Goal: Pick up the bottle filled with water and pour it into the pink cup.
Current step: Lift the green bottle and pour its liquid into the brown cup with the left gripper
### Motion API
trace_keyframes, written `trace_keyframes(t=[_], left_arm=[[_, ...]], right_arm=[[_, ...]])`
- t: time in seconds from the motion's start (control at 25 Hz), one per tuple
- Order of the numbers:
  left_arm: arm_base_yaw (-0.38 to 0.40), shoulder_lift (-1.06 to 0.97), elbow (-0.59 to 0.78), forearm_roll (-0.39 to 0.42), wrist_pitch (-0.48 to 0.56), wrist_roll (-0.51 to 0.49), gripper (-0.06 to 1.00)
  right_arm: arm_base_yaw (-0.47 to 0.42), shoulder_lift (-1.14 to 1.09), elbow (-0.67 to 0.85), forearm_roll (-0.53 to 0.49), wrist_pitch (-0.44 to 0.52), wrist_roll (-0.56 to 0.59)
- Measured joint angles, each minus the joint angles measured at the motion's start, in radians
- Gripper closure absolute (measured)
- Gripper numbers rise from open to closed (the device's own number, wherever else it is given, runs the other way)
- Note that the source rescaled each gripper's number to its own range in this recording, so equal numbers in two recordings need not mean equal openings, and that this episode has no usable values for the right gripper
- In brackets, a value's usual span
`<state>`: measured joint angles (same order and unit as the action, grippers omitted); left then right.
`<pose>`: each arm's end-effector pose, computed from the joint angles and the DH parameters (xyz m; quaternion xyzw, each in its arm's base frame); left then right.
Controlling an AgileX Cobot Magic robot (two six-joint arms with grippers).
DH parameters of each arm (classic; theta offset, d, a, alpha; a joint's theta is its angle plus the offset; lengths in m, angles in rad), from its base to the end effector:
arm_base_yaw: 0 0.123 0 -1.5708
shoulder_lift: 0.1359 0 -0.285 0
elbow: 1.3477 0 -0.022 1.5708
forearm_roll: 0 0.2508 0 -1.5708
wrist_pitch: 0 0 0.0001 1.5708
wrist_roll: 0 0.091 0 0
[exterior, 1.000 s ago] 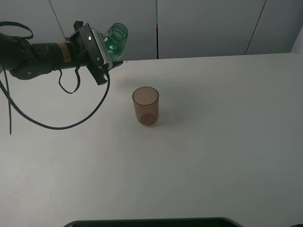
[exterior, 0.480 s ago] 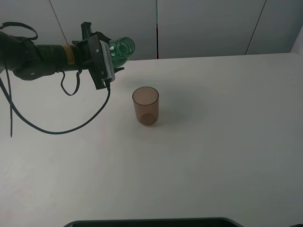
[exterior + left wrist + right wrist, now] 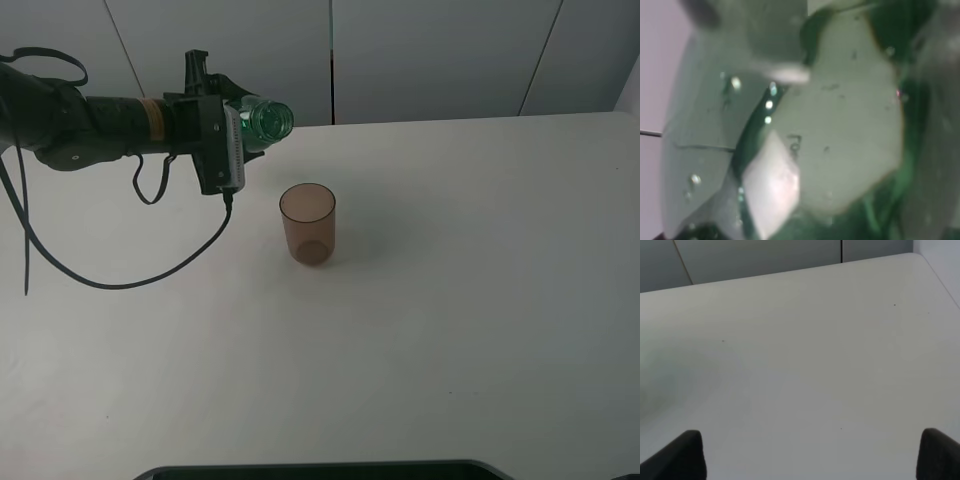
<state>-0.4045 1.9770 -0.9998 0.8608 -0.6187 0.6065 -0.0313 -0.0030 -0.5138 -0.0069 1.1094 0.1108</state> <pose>0.3477 -0.1923 0.1501 0.7153 0.4312 0.0683 0.5457 -0.0090 -0.0003 0.2772 0.0614 0.8592 0.0167 0.5076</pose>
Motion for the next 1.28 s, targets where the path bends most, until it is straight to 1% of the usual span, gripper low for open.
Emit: trace_keyframes(t=[0.32,0.56,0.8,1.28], left_arm=[[0.000,0.000,0.000,0.000,0.004,0.077,0.94],[-0.014,0.000,-0.001,0.000,0.008,0.098,0.94],[-0.055,0.000,-0.033,0.000,0.076,0.124,0.94],[-0.059,0.000,-0.052,-0.008,0.092,0.203,0.94]], right_arm=[[0.000,0.000,0.000,0.000,0.000,0.000],[0.000,0.000,0.000,0.000,0.000,0.000],[0.000,0.000,0.000,0.000,0.000,0.000],[0.000,0.000,0.000,0.000,0.000,0.000]])
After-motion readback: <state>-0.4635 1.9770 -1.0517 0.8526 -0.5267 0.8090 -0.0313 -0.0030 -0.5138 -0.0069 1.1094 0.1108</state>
